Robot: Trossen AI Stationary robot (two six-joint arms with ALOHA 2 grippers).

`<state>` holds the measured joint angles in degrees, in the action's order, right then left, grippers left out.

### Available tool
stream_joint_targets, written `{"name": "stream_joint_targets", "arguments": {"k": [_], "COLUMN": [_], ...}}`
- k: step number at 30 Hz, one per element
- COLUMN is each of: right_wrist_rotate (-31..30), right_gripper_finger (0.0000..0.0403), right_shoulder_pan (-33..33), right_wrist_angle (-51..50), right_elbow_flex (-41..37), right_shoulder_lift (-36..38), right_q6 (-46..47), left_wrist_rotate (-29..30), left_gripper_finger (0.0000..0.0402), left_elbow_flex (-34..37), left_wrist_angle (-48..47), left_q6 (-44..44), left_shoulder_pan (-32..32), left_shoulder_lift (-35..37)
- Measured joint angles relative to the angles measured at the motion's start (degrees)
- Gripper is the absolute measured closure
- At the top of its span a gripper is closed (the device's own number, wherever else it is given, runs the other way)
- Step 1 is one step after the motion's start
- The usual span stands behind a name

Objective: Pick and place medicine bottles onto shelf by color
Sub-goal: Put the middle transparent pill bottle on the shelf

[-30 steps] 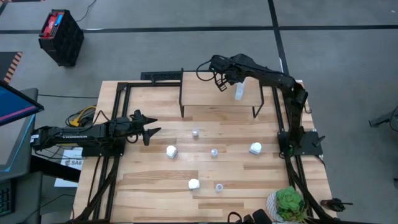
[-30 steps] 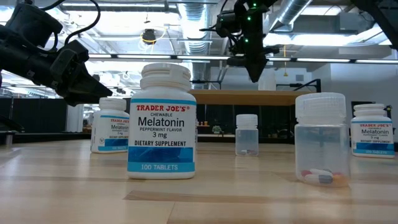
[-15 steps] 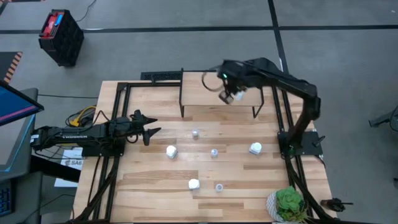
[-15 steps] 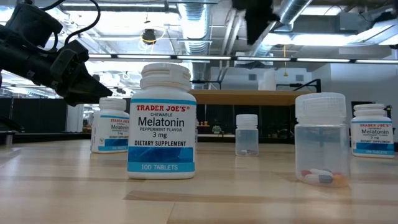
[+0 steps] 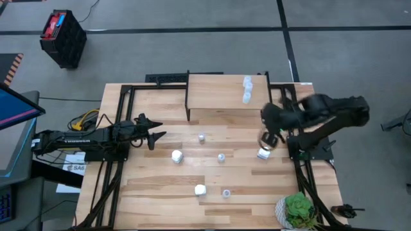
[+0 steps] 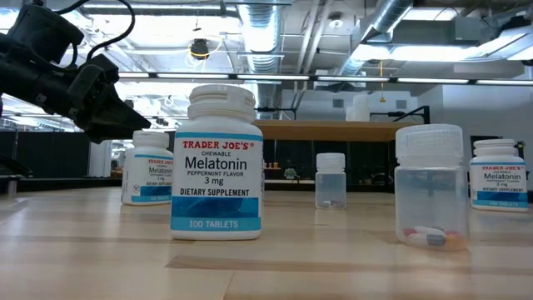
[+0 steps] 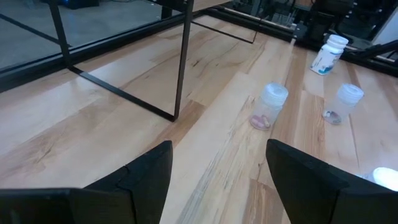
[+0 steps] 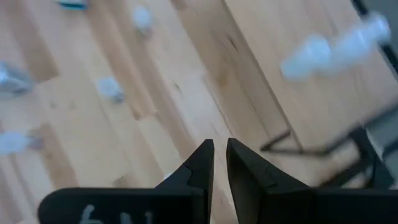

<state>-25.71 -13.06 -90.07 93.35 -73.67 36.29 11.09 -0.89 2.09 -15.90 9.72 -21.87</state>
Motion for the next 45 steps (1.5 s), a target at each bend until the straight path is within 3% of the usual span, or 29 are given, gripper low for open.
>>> {"name": "stream_joint_targets", "arguments": {"k": [5, 9, 15, 25, 36, 40, 45], "right_wrist_rotate": [-5.03, -5.02, -4.88, -5.88, -5.79, -5.27, 0.66], "right_gripper_finger": [0.0337, 0.0337, 0.0337, 0.0337, 0.0337, 0.0337, 0.0332], "right_shoulder_pan": [-8.07, -12.5, -15.43, -14.51, -9.22, -6.56, -4.43], "right_wrist_angle": [2.69, 12.86, 34.26, 53.63, 72.92, 72.01, 72.29], "right_elbow_flex": [-19.66, -33.68, -44.43, -45.88, -45.43, -41.62, -37.12], "right_shoulder_lift": [11.03, 17.13, 18.85, 10.09, -0.66, -3.02, -5.04], "right_q6": [19.45, 30.56, 23.65, 9.19, -5.74, -8.23, -12.43], "left_wrist_rotate": [0.02, 0.08, 0.12, 0.06, 0.06, 0.05, 0.02], "left_gripper_finger": [0.0155, 0.0155, 0.0155, 0.0155, 0.0155, 0.0155, 0.0155], "left_elbow_flex": [0.0, 0.0, 0.0, 0.0, -0.02, 0.0, 0.0], "left_wrist_angle": [0.0, 0.02, 0.02, 0.0, 0.0, 0.0, 0.0], "left_q6": [-0.02, -0.01, 0.1, 5.51, 6.23, 6.21, 6.21], "left_shoulder_pan": [0.0, 0.0, 0.0, 0.02, 0.02, 0.0, 0.0], "left_shoulder_lift": [0.0, 0.01, 0.0, 0.0, 0.0, 0.0, 0.0]}}
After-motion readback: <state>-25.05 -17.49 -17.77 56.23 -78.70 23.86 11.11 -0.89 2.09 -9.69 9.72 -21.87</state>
